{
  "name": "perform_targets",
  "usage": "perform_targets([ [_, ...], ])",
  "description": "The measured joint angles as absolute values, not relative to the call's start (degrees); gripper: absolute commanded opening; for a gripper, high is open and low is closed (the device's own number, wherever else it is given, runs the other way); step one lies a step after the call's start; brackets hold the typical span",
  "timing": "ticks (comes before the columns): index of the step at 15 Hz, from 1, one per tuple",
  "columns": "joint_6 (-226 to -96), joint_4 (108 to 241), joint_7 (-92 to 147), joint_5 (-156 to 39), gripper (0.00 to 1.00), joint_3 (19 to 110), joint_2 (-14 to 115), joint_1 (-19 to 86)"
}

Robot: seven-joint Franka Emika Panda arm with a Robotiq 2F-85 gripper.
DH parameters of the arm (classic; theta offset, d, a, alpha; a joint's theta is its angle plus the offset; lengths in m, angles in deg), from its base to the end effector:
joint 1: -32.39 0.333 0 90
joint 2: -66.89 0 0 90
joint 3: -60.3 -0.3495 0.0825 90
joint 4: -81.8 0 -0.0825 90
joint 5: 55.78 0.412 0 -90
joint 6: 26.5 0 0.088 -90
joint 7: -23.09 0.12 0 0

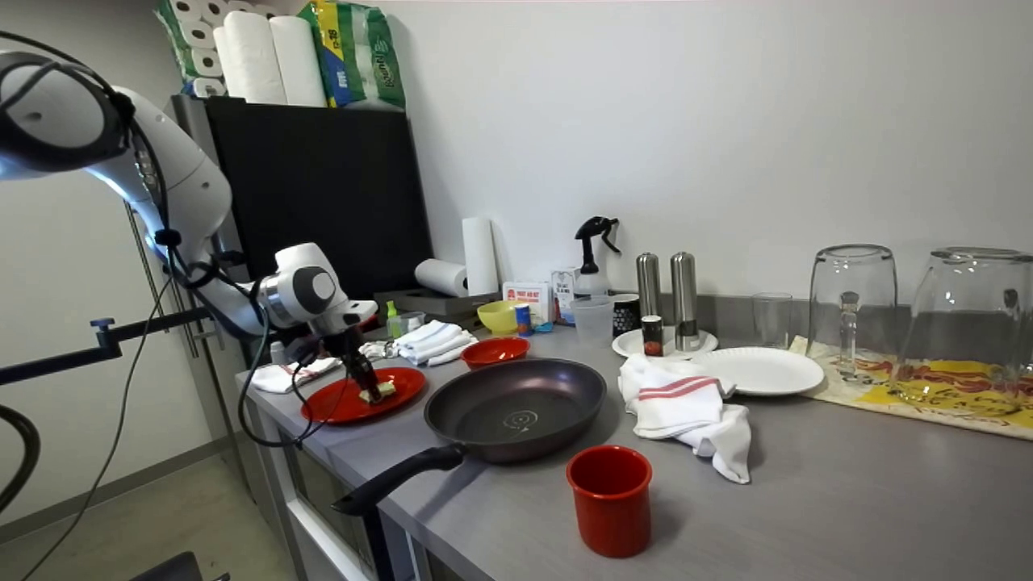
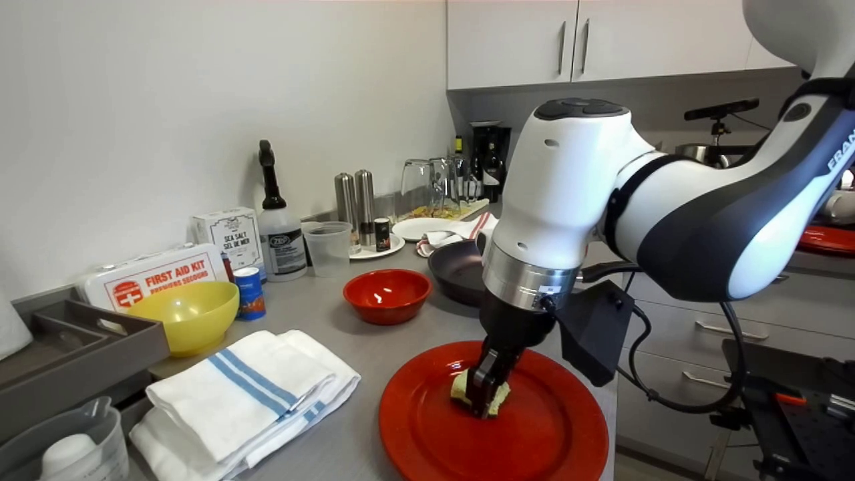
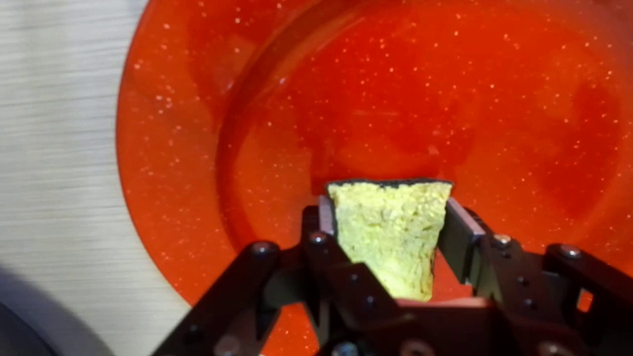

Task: Pick up the sponge and clean the red plate

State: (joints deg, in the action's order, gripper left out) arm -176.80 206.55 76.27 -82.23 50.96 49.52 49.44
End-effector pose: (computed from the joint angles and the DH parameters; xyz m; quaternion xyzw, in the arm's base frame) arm 0.5384 0.2745 0.2628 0.9906 -0.0462 0.1247 0.0319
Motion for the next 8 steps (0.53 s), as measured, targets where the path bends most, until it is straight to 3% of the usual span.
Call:
perform_targets([
  [8, -176.36, 204.31, 75.90, -82.04, 0.27, 52.13, 48.17, 53.25],
])
